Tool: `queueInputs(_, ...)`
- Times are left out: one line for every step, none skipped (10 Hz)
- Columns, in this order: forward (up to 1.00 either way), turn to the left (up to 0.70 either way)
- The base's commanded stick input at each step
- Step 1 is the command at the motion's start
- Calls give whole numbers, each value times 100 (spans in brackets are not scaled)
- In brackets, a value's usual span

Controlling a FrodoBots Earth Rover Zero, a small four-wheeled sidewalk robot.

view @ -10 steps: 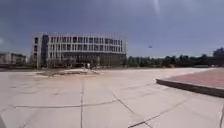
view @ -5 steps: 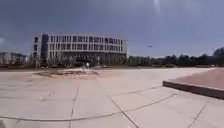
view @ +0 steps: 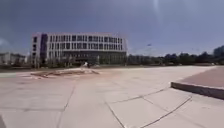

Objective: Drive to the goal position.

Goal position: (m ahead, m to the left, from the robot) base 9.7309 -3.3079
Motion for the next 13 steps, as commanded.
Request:
queueInputs(85,0)
queueInputs(85,-7)
queueInputs(85,-24)
queueInputs(85,-23)
queueInputs(85,-5)
queueInputs(85,-2)
queueInputs(85,-3)
queueInputs(85,-12)
queueInputs(85,-25)
queueInputs(85,-34)
queueInputs(85,-5)
queueInputs(85,-4)
queueInputs(85,-6)
